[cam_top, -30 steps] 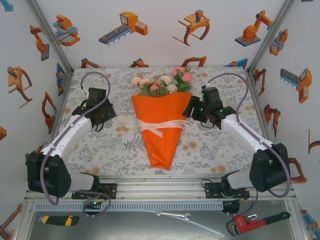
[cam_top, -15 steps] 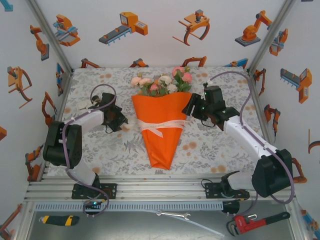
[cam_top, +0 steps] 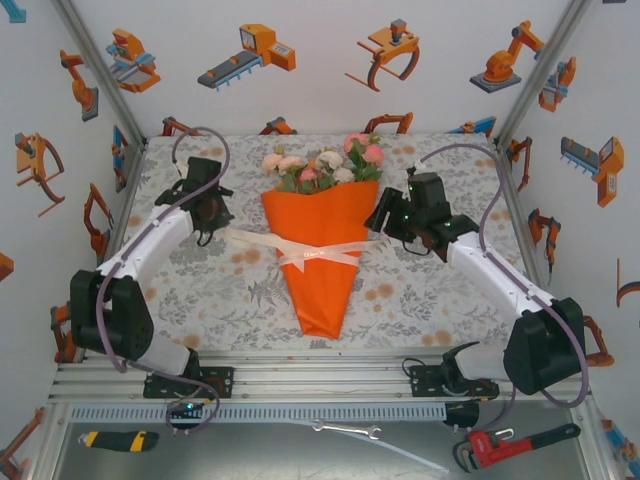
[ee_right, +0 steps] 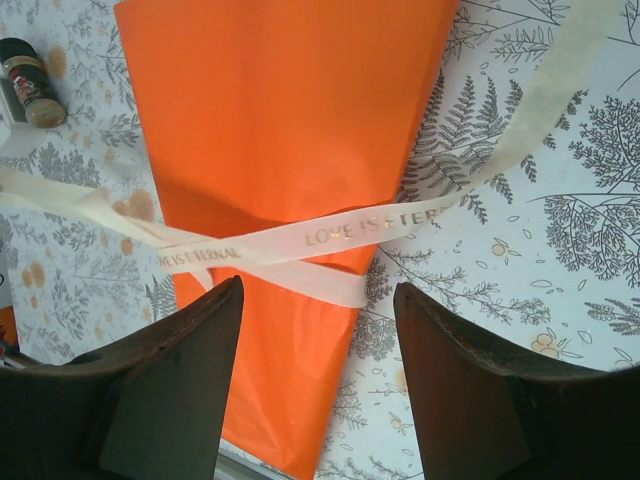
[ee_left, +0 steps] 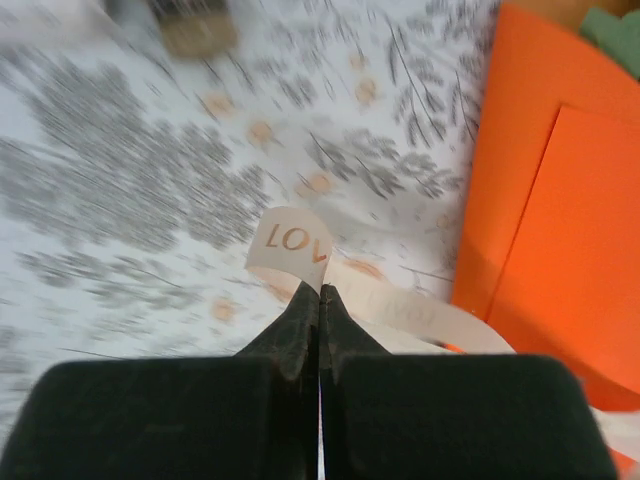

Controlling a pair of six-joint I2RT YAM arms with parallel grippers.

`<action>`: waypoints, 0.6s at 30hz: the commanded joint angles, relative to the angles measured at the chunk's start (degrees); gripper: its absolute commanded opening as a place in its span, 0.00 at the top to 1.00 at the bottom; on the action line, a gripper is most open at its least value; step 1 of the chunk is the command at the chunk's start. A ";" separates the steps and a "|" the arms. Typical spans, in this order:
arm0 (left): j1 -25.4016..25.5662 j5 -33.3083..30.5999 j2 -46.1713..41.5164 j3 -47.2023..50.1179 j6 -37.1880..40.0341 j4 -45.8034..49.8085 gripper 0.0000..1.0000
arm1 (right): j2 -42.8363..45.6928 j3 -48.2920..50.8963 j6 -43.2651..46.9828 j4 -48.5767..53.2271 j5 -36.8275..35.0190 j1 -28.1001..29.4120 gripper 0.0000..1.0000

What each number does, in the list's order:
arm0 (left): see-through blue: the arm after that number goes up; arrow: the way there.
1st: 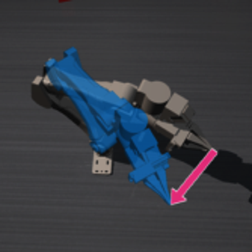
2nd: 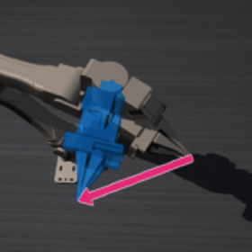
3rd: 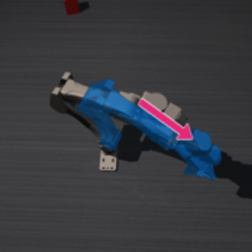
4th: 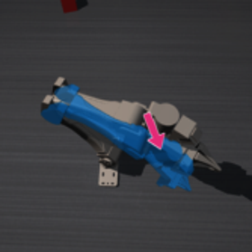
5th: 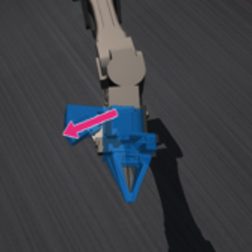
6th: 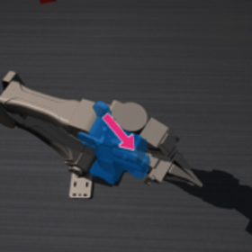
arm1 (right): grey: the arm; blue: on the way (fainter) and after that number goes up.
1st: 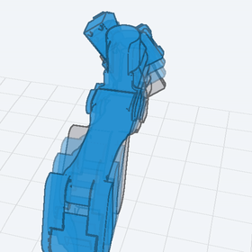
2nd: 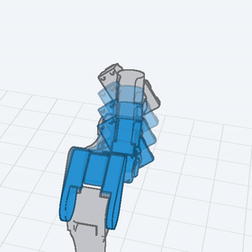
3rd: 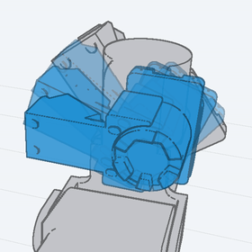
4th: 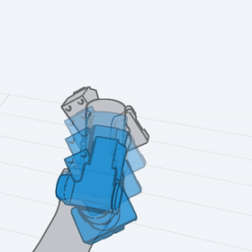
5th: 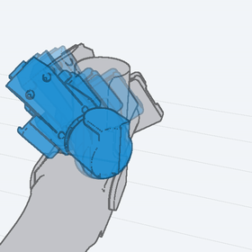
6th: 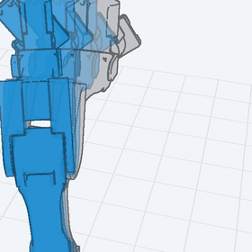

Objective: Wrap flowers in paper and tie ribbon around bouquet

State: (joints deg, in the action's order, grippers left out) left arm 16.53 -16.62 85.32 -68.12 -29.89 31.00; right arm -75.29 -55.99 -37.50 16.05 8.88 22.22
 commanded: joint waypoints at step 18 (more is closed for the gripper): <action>6.43 20.53 -3.66 3.33 10.87 -0.49 0.46 | -0.99 1.08 -0.60 -1.41 0.71 0.29 0.42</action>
State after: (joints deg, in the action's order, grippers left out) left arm 19.79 -15.77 82.52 -66.70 -14.92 35.27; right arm -75.64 -55.44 -37.67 15.92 9.23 22.20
